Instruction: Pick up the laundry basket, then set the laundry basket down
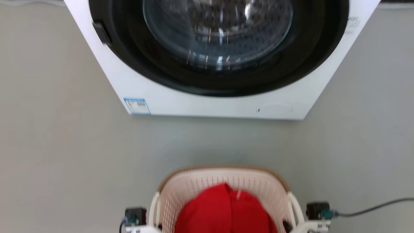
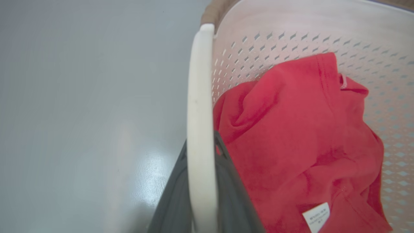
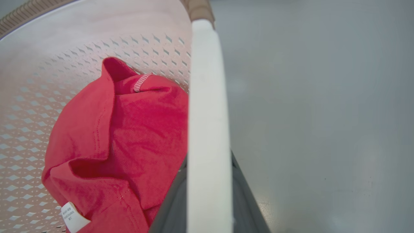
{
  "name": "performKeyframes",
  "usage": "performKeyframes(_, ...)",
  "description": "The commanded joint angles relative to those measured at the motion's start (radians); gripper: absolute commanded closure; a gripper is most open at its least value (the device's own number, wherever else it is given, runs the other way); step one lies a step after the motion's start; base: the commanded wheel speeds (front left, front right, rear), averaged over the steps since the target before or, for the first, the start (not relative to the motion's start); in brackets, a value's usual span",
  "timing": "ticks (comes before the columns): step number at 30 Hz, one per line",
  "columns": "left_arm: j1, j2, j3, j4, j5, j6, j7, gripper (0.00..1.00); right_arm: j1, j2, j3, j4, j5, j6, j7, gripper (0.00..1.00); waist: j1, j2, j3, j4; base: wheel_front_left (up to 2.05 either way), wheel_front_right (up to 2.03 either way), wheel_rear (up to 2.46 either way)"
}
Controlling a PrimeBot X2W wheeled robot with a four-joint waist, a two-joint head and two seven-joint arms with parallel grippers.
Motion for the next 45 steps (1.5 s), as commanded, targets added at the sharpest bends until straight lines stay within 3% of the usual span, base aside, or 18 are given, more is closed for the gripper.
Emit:
performKeyframes(1,0.007,0.05,0.016,0.004,-0.011,0.012,-0.006,1.0,0.062,-0.003,0.046,-0.002,0.014,0.009,0.013,1.0,0.0,-0.0001,-0.074,-0.007,0.0,0.0,0.0)
performKeyframes(11,0.119,0.05,-0.037,0.019,-0.05,0.017,0.023,1.0,0.171,-0.003,0.154,-0.016,0.104,0.009,0.058,1.0,0.0,-0.0001,-0.225,-0.015,0.0,0.0,0.0)
performKeyframes(27,0.153,0.05,-0.121,0.017,-0.074,0.034,0.078,1.0,0.188,-0.003,0.251,0.005,0.191,0.009,0.099,1.0,0.0,-0.0001,-0.28,-0.006,0.0,0.0,0.0)
performKeyframes(45,0.138,0.05,-0.148,0.031,-0.107,0.032,0.056,1.0,0.175,-0.003,0.329,0.023,0.287,0.009,0.087,1.0,0.0,-0.0001,-0.297,-0.008,0.0,0.0,0.0)
